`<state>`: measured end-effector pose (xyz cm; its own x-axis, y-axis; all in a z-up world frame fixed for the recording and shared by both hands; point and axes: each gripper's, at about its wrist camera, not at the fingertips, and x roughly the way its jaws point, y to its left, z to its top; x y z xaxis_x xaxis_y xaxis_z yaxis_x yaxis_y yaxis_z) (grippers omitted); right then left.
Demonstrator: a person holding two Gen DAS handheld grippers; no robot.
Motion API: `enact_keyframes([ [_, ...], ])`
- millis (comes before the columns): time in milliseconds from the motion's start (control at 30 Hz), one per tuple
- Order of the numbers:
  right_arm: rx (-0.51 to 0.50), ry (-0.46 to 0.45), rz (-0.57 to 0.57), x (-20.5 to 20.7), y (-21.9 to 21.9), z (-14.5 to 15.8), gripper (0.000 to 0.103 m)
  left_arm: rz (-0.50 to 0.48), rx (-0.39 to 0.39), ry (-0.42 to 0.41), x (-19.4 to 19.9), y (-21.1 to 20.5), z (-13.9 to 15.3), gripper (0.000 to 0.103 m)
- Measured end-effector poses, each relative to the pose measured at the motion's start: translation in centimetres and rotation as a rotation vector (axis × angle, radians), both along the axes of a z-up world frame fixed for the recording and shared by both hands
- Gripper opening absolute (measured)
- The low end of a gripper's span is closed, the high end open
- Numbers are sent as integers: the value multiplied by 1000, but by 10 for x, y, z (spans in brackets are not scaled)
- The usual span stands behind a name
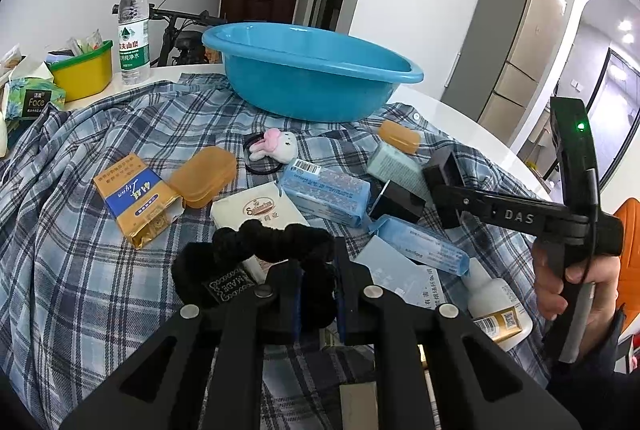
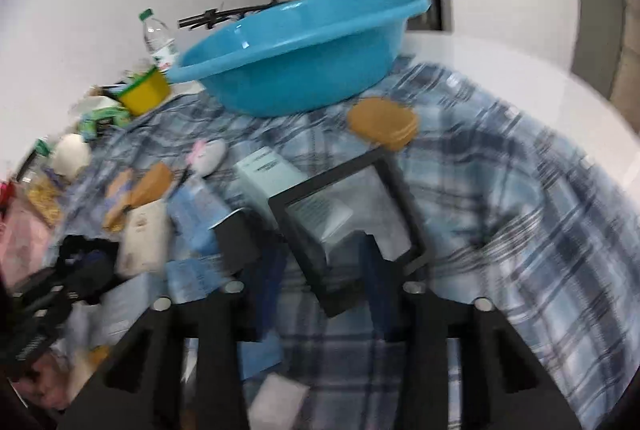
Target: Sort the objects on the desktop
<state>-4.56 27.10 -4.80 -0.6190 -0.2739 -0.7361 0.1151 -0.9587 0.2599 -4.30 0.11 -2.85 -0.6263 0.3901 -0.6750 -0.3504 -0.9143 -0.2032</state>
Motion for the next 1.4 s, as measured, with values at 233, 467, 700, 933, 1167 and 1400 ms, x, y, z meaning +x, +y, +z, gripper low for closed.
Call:
enact_keyframes([
  [233,135,76,-4,9,-13,8,76,-4,-4,-4,-1,1,-2,12],
  [467,193,103,27,-1,-6,16,103,-10,-11,-7,-2,1,-3,12],
  [700,166,-16,60,-22,0,-6,103,-19,-10,-7,-1,4,-2,12],
  [933,68,-52,25,-12,12,0,77,-20,-11,-7,0,4,-2,12],
  [1167,-94,-50,-14,12,15,11,72,-19,-16,-18,-3,4,-5,12],
  [1400,-7,-65,65,13,-20,1,73,-23,-20,-15,-2,7,-4,12],
])
